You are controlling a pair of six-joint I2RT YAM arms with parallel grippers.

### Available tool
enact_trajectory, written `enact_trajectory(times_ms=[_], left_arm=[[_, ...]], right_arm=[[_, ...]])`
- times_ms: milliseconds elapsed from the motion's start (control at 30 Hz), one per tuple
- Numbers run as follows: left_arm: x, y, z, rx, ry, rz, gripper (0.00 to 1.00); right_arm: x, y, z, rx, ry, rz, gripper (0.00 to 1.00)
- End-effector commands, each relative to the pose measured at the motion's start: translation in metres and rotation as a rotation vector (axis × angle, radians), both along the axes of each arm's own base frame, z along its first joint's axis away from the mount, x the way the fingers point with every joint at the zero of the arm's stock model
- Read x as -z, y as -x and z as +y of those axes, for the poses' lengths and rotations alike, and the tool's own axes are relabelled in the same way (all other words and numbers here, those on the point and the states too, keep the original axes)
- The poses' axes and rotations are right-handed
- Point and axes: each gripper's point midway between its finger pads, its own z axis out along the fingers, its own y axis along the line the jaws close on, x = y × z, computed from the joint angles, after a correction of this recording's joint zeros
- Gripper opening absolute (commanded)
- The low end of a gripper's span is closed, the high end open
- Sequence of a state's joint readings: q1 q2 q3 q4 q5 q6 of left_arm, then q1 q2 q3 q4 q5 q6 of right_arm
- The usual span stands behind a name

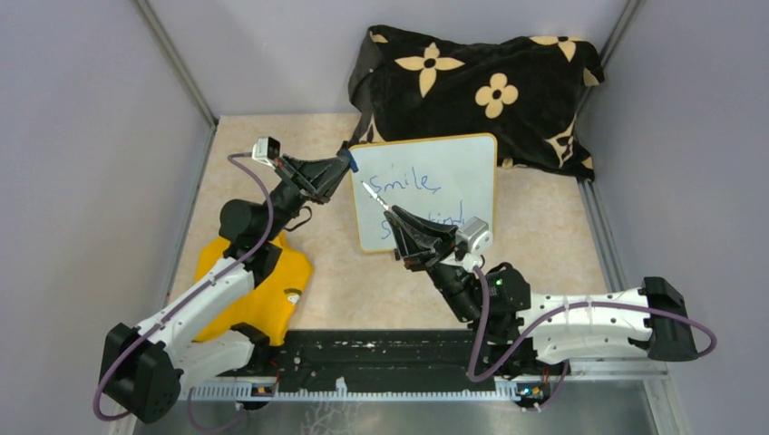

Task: Write a sentence on the whiteboard
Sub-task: Close the whiteboard marker at the center of the board.

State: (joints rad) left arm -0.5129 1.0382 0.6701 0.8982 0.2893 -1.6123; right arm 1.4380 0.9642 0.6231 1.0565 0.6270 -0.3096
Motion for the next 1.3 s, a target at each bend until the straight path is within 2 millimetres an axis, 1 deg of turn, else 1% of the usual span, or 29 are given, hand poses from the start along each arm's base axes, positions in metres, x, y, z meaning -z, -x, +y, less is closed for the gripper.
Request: enact_trajectory(times_ms=[0,400,900,1267], left_arm=[[-0.019,0.013,-0.001,0.042,0.026,-0.063,0.0],[-0.018,0.019,-0.005,0.061,0.019,-0.072,0.0],[-0.025,0.027,-0.009,0.077,0.02,-0.107,0.0],[-0.021,0.029,-0.01,0.081,0.011,-0.106,0.0]], right_arm=[[-0.029,0.006,-0.008,-0.021,-0.108,-0.01,0.0],[-0.027,0.003,-0.009,-0.007,-0.105,-0.003,0.0],[-0.025,0.002,-0.008,0.001,-0.095,0.005,0.0],[-0.024,0.0,-0.009,0.016,-0.093,0.008,0.0]])
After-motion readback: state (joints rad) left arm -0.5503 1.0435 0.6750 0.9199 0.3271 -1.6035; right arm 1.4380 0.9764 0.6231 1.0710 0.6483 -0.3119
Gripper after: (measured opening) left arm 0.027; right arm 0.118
